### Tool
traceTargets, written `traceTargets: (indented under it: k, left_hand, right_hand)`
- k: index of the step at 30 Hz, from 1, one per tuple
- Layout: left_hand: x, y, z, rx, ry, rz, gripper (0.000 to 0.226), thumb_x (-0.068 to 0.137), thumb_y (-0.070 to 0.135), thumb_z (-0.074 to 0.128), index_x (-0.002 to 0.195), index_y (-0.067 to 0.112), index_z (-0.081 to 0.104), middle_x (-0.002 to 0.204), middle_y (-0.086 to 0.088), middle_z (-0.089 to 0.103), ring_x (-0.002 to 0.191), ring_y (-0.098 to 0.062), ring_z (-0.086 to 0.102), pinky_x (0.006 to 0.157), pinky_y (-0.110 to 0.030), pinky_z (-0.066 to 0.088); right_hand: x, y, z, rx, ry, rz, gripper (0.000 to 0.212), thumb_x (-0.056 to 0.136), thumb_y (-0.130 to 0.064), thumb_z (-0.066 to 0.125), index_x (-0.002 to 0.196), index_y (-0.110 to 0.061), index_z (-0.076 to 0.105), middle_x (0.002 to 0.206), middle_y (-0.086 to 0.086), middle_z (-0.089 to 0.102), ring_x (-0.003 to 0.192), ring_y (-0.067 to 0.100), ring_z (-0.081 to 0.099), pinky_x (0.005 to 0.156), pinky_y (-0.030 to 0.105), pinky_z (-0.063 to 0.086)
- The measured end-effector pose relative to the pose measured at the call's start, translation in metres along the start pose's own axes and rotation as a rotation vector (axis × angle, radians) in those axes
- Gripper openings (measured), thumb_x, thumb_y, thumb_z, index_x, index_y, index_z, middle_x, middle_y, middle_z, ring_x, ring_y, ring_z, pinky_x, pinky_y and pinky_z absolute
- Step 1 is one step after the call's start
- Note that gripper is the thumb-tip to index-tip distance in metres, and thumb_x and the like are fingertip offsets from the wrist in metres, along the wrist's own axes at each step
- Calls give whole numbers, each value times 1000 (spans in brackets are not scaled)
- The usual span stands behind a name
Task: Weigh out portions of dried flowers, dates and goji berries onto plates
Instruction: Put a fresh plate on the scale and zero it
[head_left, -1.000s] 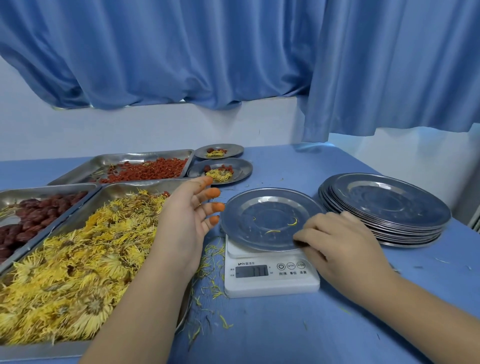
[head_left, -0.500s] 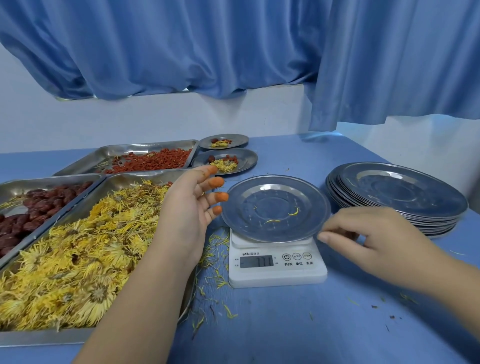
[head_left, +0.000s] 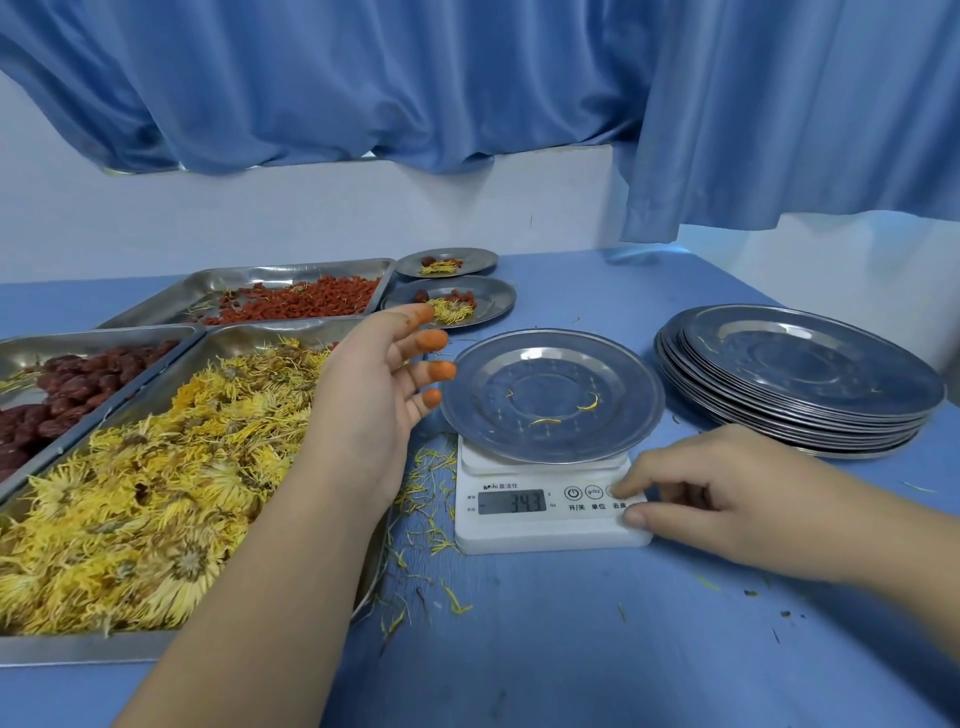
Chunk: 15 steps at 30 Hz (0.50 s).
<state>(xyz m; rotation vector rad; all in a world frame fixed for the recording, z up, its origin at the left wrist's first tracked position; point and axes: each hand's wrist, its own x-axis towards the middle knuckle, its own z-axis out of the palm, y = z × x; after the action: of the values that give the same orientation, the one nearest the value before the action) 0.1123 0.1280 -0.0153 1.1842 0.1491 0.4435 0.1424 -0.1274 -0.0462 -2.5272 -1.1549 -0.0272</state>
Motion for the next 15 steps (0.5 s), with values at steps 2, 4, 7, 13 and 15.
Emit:
traceTargets:
  k: [2,4,7,13,15]
  left_hand:
    - [-1,0,1,4,-2,2,15,93,21,50,94,17,65,69,5,64,56,-12,57,56,-24,42]
    - [-1,1,1,9,-1,3,15,93,21,51,93,17,65,68,5,64,57,-12,56,57,-24,41]
    - [-1,1,2,15,-4,3,15,93,21,50,94,17,64,68,6,64,56,-12,56,57,-25,41]
    - [-2,1,3,27,-14,-3,16,94,21,49,95,17,64,68,6,64,56,-11,57,57,-24,42]
    - [-3,1,3,26,-18,-7,16,94,21,49,97,17,64,69,6,64,57,-11,57,56,-23,43]
  right_hand:
    - [2,-2,3,72,-1,51,28,80,-62,53,92,-40,65,61,-11,56,54,9,47,51,23,38]
    - [3,-5,5,155,-13,109,25,80,-59,57,87,-38,65,57,-9,50,50,7,40,49,23,33]
    - [4,-9,3,172,-45,157,24,78,-61,58,83,-39,64,54,-11,48,47,7,39,46,17,29]
    - [3,-17,6,34,-46,211,28,79,-64,51,86,-37,56,60,-21,56,47,5,47,48,23,38]
    - [1,-17,8,-22,-16,193,31,80,-65,46,91,-37,53,66,-28,55,53,4,49,53,26,43]
